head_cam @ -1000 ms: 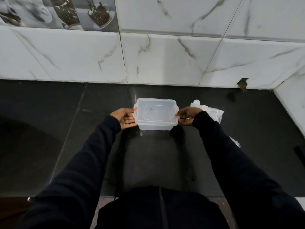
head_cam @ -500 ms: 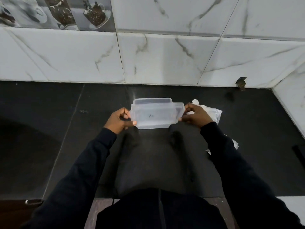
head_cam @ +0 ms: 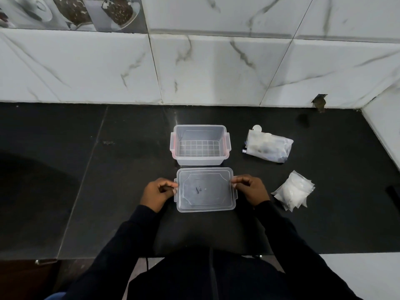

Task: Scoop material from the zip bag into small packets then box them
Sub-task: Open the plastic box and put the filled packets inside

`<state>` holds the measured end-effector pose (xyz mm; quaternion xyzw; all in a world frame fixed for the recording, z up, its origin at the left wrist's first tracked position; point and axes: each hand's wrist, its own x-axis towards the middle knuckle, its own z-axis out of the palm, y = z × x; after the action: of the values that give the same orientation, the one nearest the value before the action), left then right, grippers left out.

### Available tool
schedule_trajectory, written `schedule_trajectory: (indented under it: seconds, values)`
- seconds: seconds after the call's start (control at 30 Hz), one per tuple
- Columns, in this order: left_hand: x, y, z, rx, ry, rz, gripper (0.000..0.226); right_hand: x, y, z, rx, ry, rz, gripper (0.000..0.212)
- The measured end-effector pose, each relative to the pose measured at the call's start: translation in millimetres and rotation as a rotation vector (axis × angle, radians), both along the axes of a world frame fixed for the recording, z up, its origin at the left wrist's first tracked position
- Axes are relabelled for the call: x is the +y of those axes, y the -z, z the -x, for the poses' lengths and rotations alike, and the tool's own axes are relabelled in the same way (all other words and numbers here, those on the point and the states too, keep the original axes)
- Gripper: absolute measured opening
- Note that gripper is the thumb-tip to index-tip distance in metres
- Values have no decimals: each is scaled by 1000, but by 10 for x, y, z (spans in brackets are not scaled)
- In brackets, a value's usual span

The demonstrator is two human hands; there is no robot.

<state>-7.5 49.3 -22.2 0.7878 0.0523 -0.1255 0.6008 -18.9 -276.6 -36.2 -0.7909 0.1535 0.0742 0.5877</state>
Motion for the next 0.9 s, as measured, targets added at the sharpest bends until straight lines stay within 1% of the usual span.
schedule_trajectory:
  seconds: [0.03,0.1,0.27,0.37,0.43,0.6,0.7,0.8,0.9]
  values:
    - [-5,37,-17,-16,6,-43,15,17,13,-12,-8,-19,42,29]
    - [-13,104,-45,-36,-4,-115,18,42,46,-33,-19,-42,102,29]
    - [-63,171,-76,-74,-39,-205,26,103,80,-41,-65,-51,212,45]
    - [-87,176,-99,-120,-51,-246,28,136,36,-68,-52,-39,203,54]
    - [-101,184,-107,-129,-55,-256,27,154,10,-72,-56,-25,200,56]
    - [-115,168,-80,-111,-67,-259,25,155,-33,-72,-52,-42,254,49]
    - [-140,100,-69,-113,-67,-300,24,147,-112,-53,-75,-76,344,44]
    - [-190,-70,-17,-188,-81,-380,13,116,-266,39,-139,-48,419,33]
    - [-342,-290,110,-276,29,-355,8,2,-428,261,-248,55,470,16]
